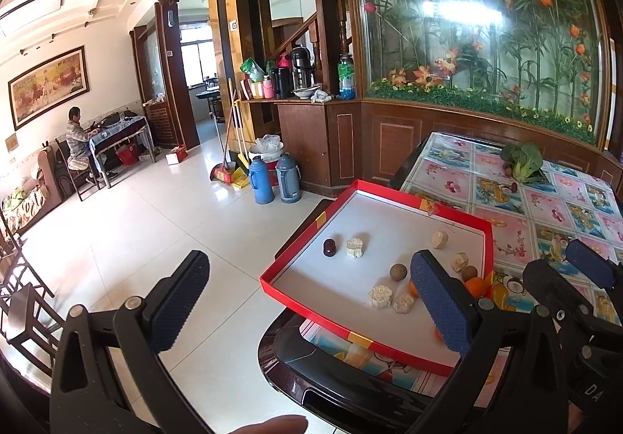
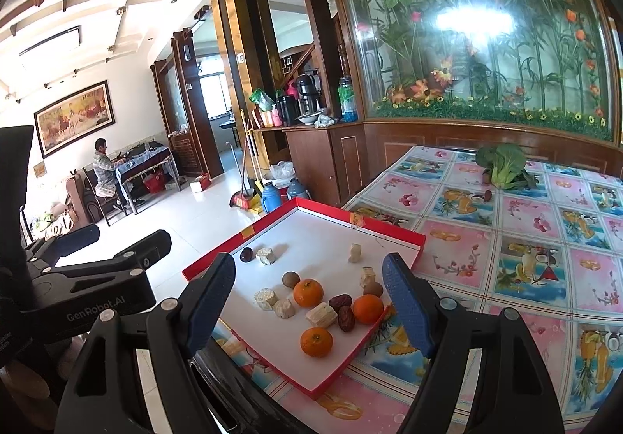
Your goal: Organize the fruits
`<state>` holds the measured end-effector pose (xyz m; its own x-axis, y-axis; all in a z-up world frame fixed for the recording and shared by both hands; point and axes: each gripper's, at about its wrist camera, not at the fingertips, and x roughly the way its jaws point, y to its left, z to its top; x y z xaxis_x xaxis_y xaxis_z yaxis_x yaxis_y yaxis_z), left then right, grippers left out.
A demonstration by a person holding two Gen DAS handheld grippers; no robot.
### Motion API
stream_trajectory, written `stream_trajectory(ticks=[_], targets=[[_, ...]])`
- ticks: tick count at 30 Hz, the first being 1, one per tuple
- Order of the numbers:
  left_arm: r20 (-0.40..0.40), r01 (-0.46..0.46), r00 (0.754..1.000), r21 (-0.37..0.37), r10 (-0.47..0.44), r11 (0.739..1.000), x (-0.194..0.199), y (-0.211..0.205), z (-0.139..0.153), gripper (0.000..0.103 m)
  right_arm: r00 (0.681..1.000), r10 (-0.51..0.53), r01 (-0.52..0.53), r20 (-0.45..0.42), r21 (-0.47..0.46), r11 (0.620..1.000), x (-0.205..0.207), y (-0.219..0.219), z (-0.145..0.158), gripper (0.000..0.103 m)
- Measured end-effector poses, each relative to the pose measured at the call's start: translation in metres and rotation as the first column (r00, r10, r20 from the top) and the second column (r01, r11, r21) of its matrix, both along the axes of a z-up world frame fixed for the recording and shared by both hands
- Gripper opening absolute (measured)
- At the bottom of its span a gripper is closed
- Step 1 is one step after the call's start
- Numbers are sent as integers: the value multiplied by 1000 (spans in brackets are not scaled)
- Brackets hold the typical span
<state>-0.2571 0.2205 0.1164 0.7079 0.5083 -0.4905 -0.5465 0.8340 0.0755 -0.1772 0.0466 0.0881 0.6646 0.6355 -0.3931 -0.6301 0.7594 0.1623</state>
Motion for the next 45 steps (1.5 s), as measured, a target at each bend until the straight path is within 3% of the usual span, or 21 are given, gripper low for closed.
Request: stream_trajectory(ticks=[45], targets=[[-6,3,1000,-23,-4,1000,-5,-2,-9,103,1000,9,-9,-2,-3,1000,-7,4,-3,78]])
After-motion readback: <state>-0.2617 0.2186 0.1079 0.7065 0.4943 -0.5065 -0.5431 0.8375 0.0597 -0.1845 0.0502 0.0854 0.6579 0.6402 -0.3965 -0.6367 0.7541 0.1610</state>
